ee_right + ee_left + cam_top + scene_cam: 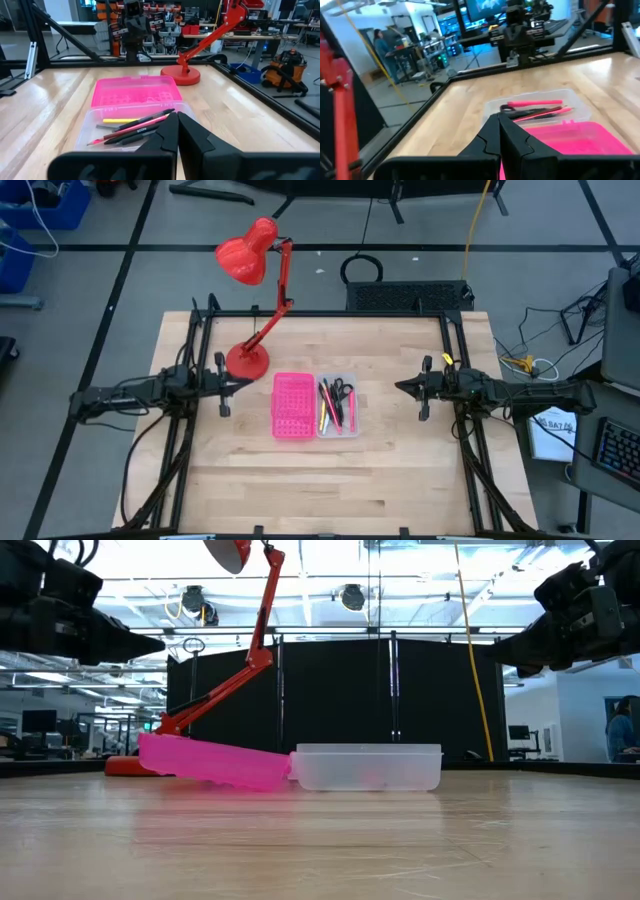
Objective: Pick & place school supplies into a supply box
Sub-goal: Return to Home Position
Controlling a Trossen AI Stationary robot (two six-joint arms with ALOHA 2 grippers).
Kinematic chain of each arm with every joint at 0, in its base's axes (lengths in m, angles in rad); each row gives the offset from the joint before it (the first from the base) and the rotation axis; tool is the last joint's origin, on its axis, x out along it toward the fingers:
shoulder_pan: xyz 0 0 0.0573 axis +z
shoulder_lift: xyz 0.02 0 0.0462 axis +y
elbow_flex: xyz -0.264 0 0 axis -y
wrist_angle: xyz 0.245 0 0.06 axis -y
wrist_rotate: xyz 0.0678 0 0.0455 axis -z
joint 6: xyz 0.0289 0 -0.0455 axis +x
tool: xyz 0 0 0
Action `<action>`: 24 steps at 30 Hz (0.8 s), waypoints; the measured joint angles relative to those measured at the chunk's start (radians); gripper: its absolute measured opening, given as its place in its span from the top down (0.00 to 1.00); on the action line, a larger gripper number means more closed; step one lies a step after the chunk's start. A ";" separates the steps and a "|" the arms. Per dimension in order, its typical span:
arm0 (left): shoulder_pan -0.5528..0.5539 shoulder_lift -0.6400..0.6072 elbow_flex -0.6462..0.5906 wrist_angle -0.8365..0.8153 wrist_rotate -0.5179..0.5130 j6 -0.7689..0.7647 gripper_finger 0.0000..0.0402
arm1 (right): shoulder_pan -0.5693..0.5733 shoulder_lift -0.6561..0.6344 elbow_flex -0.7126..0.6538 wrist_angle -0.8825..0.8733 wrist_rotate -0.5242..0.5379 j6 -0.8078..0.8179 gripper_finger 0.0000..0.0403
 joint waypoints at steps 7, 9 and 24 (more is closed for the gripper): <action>0.026 -0.020 -0.002 0.014 0.034 0.021 1.00 | 0.001 -0.001 0.000 -0.003 0.000 0.033 1.00; 0.026 -0.025 -0.003 0.019 0.024 0.027 1.00 | 0.002 -0.001 0.000 -0.003 0.000 0.043 1.00; 0.026 -0.022 -0.003 0.039 0.013 -0.173 0.90 | 0.002 0.000 0.000 -0.074 0.000 0.035 1.00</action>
